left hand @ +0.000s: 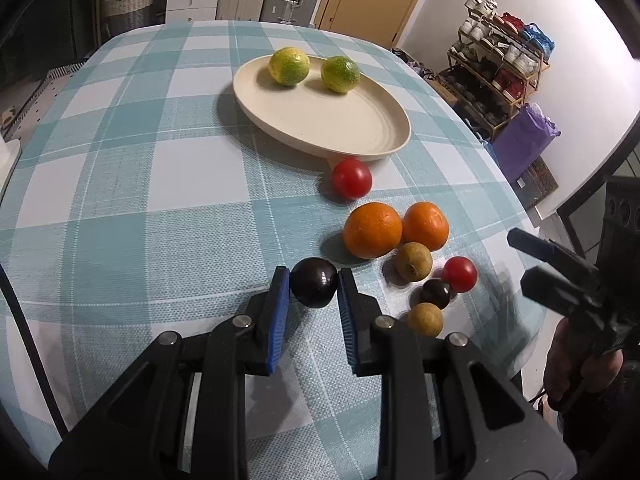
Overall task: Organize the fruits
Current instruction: 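Grasp the dark plum with the left gripper while the right gripper grasps a red tomato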
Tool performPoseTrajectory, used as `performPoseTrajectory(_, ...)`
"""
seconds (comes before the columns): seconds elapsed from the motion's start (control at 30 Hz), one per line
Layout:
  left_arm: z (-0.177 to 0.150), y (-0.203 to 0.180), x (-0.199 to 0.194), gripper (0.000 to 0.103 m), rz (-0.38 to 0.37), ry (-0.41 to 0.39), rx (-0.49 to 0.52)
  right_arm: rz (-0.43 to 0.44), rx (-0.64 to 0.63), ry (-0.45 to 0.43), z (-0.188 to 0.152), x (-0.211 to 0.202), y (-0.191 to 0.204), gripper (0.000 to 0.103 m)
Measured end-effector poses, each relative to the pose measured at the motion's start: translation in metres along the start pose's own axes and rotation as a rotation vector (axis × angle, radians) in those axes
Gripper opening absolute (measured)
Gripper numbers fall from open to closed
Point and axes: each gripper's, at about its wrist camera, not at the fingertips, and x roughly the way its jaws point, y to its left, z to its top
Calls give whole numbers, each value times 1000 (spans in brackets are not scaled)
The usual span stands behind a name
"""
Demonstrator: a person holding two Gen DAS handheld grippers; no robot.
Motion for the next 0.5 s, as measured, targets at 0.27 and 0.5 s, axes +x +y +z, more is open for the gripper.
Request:
performPoseTrajectory(0.27,-5,3,-1,21,-4,6,-9,6,2,11,-10,3,0,102)
performPoseTrajectory(0.5,-7,4,1,21,-8,10,-19,16,23,26,-13,9,-5,82)
